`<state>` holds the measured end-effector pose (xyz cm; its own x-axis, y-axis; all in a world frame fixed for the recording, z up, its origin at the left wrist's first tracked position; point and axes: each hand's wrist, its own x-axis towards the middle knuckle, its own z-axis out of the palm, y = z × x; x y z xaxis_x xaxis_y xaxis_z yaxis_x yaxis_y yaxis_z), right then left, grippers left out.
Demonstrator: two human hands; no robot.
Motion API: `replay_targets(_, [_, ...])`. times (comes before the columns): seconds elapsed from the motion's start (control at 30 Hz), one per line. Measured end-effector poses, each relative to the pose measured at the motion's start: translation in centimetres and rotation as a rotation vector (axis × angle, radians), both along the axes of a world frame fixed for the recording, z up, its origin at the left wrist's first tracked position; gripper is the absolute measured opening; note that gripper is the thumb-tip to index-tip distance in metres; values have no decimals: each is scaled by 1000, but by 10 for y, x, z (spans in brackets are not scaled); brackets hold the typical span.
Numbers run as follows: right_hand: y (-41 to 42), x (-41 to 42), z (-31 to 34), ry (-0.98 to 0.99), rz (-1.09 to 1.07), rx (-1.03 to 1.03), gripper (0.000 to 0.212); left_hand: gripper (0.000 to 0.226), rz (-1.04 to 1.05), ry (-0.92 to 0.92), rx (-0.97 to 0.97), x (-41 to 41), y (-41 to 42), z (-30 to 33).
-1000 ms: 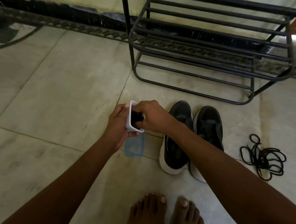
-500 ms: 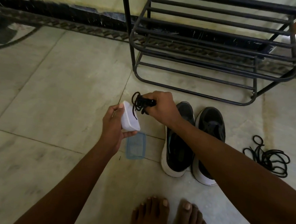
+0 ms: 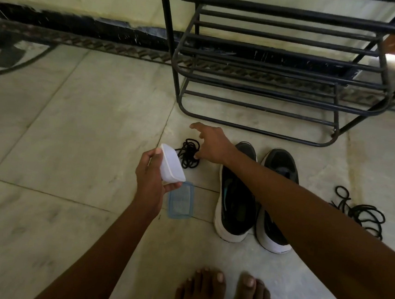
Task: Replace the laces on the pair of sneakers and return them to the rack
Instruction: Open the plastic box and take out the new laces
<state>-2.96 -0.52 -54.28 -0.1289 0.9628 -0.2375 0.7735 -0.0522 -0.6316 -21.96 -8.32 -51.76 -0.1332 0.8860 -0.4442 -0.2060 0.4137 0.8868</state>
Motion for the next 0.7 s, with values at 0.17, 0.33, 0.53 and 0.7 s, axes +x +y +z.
replay_targets(0.17, [-27,-4,20,-82,-72,167,42,6,35,-6,-10,-3,0,4])
replay_targets(0.33, [-54,-37,20,-108,16,-89,59,6,62,-16,-10,-13,7,8])
replay_targets(0.53, [-88,-70,9,-425,212,-284,97,8,95,-31,-15,-27,7,2])
replay_targets(0.7, [-113,-88,-11,-520,185,-183,83,24,116,-62,-75,-30,6,-7])
